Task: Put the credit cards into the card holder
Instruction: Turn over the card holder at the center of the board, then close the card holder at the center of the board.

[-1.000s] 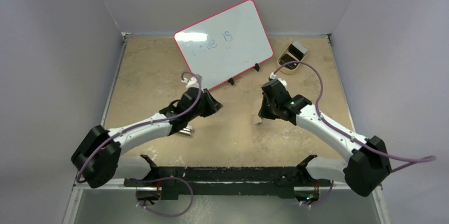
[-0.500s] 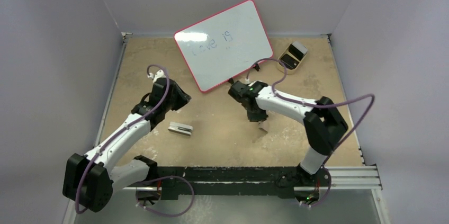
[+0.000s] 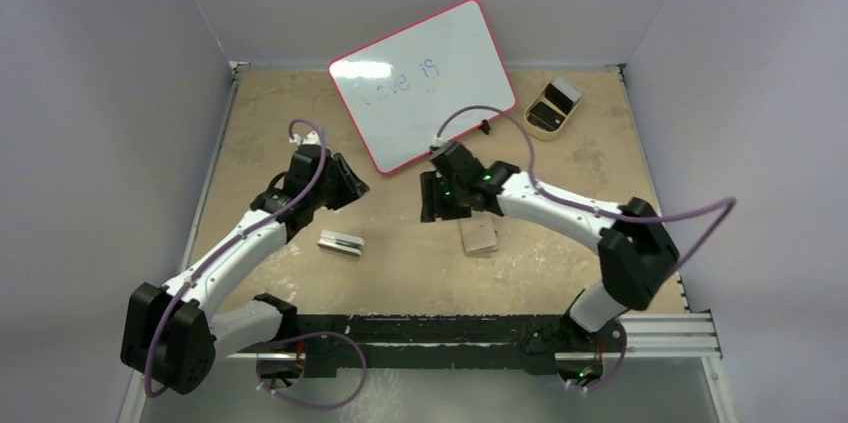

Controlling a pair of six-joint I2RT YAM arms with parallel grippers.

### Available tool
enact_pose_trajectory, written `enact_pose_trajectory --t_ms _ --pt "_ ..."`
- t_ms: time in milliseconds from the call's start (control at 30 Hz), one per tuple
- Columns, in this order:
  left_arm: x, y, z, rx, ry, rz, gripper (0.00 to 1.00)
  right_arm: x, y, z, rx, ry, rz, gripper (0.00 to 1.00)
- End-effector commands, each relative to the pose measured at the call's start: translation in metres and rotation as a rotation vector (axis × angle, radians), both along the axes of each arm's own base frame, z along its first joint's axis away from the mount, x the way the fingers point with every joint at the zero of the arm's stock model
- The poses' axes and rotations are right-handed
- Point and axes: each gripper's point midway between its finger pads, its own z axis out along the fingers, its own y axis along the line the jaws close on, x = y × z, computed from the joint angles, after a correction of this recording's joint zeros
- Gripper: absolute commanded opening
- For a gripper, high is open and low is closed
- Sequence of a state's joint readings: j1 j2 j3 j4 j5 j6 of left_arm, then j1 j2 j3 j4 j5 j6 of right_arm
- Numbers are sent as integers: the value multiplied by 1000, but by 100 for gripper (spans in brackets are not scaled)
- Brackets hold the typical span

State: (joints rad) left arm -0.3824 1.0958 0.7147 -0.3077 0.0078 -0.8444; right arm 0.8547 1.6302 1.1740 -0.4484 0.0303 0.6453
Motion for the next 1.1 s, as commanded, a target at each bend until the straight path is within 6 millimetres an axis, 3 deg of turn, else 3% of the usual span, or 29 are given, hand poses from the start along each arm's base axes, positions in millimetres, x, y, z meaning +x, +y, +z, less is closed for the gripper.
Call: enact_pose_trajectory --t_ms 0,133,300,400,533,633,767,933,1000,1067 --pt "-1 -46 14 -52 -49 -145 31 30 -44 17 120 -86 -85 57" --pt "-3 -73 7 -66 -25 -191 31 38 -93 14 153 -128 -227 59" --pt "-1 -81 0 -63 -7 -207 30 34 -127 -6 158 -131 -313 62" --pt "0 -74 1 -32 -16 -185 30 31 -129 -21 151 -102 -303 62" --pt "2 -55 2 72 1 -168 28 29 -121 -39 151 -58 -239 50" --pt "6 -26 2 130 39 -138 27 28 -96 -37 270 -34 -210 44" --pt "4 -8 1 120 67 -127 26 16 -39 -22 436 12 -145 43" --pt "-18 -22 -26 51 164 -195 26 -1 22 -2 581 62 -102 43" --pt "-32 -31 -33 31 203 -235 24 -7 34 6 632 75 -105 44" --pt "-45 -41 -35 30 212 -264 24 -9 33 5 628 78 -126 46"
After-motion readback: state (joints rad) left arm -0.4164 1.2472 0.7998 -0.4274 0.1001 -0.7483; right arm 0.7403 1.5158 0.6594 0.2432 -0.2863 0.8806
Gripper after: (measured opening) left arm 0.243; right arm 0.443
